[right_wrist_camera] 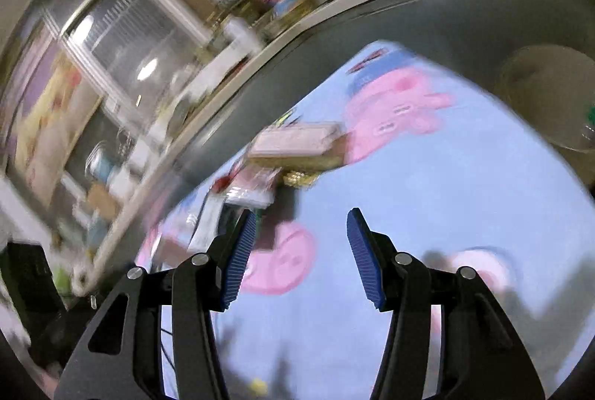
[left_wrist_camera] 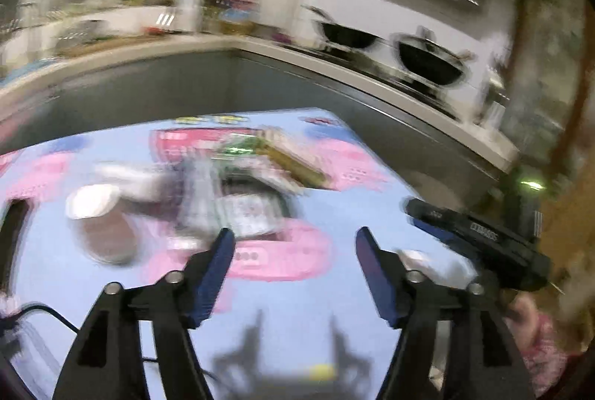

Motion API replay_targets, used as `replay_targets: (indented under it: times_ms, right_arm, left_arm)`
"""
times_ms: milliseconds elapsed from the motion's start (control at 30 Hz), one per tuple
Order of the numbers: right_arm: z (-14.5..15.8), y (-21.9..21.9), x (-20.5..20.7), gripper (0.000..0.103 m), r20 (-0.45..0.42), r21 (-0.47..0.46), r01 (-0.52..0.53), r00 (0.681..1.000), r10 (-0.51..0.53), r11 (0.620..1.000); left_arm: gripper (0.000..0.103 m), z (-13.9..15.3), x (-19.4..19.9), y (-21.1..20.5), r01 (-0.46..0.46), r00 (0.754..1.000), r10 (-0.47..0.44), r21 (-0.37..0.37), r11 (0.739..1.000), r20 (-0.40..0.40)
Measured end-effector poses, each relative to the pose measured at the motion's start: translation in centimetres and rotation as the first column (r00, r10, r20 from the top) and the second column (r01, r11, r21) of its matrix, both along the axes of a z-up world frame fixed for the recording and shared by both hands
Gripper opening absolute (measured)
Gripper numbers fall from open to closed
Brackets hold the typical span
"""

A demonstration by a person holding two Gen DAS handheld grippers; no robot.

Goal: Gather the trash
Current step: 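Move both tools back over the table pile, then grasp the paper cup with the left tool while the right grasps the milk carton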

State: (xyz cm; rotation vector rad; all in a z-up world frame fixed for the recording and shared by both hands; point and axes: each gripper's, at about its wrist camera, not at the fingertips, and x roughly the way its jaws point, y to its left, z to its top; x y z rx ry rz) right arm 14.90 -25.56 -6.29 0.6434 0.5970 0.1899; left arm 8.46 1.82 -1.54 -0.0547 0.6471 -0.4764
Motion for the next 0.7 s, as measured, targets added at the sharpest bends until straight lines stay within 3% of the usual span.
replay_targets:
  times_ms: [133, 200, 267, 400, 700]
  right_arm:
    - [0.4, 5.6, 2.3, 0.052, -0.028, -0.059, -0.133, 0.991, 0.132, 0.989]
    - [0.7, 8.4, 3.5, 0.064, -0.038, -0.084, -0.192, 0.981, 0.189, 0.978]
    - [1.0, 11.0, 5.0, 0.069, -0.054, -0.117, -0.243, 0.970, 0.238, 0.963]
    - [0.7, 14.3, 7.9, 0.069, -0.106, -0.125, -0.283, 0.957, 0.271, 0.951]
    - [-0.7, 18.2, 13.1, 0.070, -0.174, -0.218, -0.287, 0.952, 0.252, 0.933]
  left_arm:
    - [0.071, -1.3, 2.3, 6.5, -0.221, 0.975, 0.220, 0.044, 0.974, 0.022]
    - [0.082, -2.3, 4.1, 9.0, -0.309, 0.951, 0.307, 0.051, 0.950, 0.029]
    - [0.087, -3.0, 5.8, 10.3, -0.327, 0.945, 0.327, 0.037, 0.944, 0.011]
    - [0.089, -4.6, 8.9, 10.8, -0.319, 0.947, 0.320, 0.036, 0.947, -0.025]
    - [0.093, -7.2, 10.9, 8.9, -0.281, 0.960, 0.281, 0.111, 0.953, 0.011]
